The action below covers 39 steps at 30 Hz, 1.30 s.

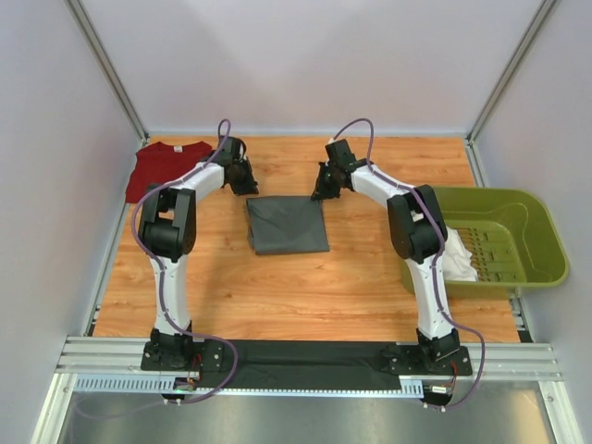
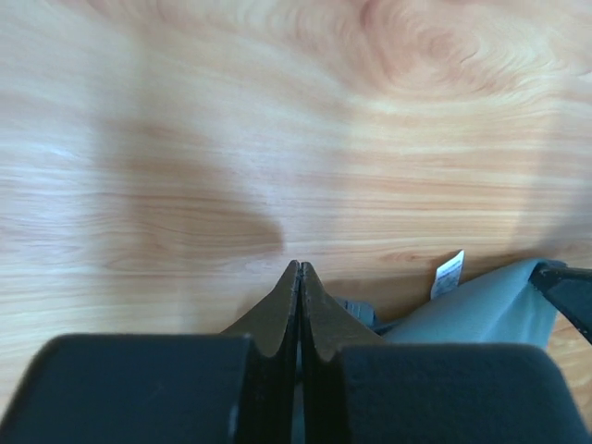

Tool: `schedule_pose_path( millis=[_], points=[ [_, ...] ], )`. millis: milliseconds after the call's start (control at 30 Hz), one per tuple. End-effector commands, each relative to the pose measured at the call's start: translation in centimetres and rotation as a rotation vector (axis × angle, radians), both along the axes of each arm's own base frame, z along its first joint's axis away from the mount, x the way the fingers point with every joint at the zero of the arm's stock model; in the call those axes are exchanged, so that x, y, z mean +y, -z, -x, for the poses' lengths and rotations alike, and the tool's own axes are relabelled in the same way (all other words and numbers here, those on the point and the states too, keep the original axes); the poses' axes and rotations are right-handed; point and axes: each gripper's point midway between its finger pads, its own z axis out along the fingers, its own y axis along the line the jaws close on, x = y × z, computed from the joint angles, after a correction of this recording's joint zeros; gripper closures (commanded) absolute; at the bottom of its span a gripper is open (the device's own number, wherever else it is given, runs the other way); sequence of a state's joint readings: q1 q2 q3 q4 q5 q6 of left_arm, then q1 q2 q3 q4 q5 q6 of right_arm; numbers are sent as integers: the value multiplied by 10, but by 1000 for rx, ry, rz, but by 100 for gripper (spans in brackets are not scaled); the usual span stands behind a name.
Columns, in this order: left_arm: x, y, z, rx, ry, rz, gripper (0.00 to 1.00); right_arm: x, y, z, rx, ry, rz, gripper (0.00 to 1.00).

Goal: Fold and stack the t-shirts
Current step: Fold the tshirt

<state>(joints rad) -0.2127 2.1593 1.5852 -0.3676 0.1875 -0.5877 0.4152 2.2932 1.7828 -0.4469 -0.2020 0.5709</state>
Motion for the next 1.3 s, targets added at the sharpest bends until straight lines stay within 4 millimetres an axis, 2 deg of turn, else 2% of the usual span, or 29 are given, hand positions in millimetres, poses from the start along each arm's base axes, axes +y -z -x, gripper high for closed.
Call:
schedule_pose_path(
  millis=[0, 33, 67, 100, 133, 200, 233, 267, 333, 367, 400, 433, 467, 500, 567, 600, 633, 667, 700, 733, 767, 833, 867, 933, 967, 1000, 1067, 1200, 1267],
  points=[
    [14, -102, -22, -229, 33, -81, 94, -7, -64, -16, -147, 3, 14, 100],
    [18, -114, -22, -255, 37, -99, 80, -11, -68, -15, -154, 13, 31, 100],
    [21, -126, -18, -268, 33, -116, 70, -14, -72, -12, -152, 12, 41, 100],
    [28, -150, -13, -312, 8, -134, 53, -17, -81, -8, -170, 6, 46, 100],
    [33, -159, -8, -319, -3, -152, 47, -18, -97, -4, -191, 2, 40, 97],
    [37, -181, 8, -346, -11, -142, 40, -20, -106, 6, -200, -19, 32, 91],
    [37, -184, 16, -333, -16, -130, 40, -20, -113, 9, -211, -30, 26, 82],
    [34, -187, 24, -326, -8, -109, 40, -20, -128, 14, -232, -40, 15, 79],
    [31, -187, 45, -310, -6, -73, 45, -20, -133, 25, -227, -70, 6, 73],
    [24, -167, 60, -256, 0, -25, 49, -20, -141, 30, -233, -80, -6, 73],
    [22, -174, 69, -271, -3, 10, 62, -17, -137, 38, -214, -104, -24, 74],
    [14, -174, 72, -287, -6, 54, 70, -14, -136, 40, -216, -117, -44, 77],
    [8, -158, 90, -237, -16, 103, 76, -11, -138, 43, -218, -126, -64, 77],
    [3, -152, 95, -230, -20, 129, 86, -7, -134, 46, -210, -142, -85, 78],
    [-15, -144, 105, -236, -5, 174, 96, -2, -119, 46, -183, -132, -113, 79],
    [-18, -126, 117, -192, -22, 192, 100, 1, -113, 46, -169, -135, -127, 81],
    [-28, -124, 120, -201, -12, 215, 100, 5, -113, 42, -169, -130, -149, 83],
    [-31, -107, 129, -164, -13, 232, 100, 9, -100, 39, -141, -129, -148, 84],
    [-34, -101, 131, -151, -28, 258, 100, 9, -96, 36, -134, -126, -153, 85],
    [-35, -100, 128, -165, -37, 280, 100, 12, -92, 35, -129, -128, -152, 87],
    [-35, -86, 134, -140, -39, 277, 100, 14, -85, 30, -122, -129, -146, 87],
    [-35, -76, 135, -122, -49, 284, 100, 13, -76, 26, -112, -123, -130, 87],
    [-37, -64, 139, -91, -41, 287, 100, 14, -67, 23, -101, -122, -122, 87],
    [-39, -54, 142, -71, -45, 304, 100, 13, -58, 20, -95, -123, -107, 87],
    [-41, -49, 144, -60, -42, 314, 100, 12, -47, 19, -79, -119, -96, 88],
    [-39, -33, 150, -29, -49, 307, 100, 13, -43, 17, -75, -114, -90, 88],
    [-38, -16, 155, 8, -54, 298, 100, 11, -31, 14, -64, -105, -74, 89],
    [-29, 11, 172, 112, -65, 232, 100, -1, -16, 10, -50, -52, -14, 90],
    [-26, 15, 173, 116, -60, 207, 100, -8, -11, 9, -49, -27, 10, 90]
  ],
)
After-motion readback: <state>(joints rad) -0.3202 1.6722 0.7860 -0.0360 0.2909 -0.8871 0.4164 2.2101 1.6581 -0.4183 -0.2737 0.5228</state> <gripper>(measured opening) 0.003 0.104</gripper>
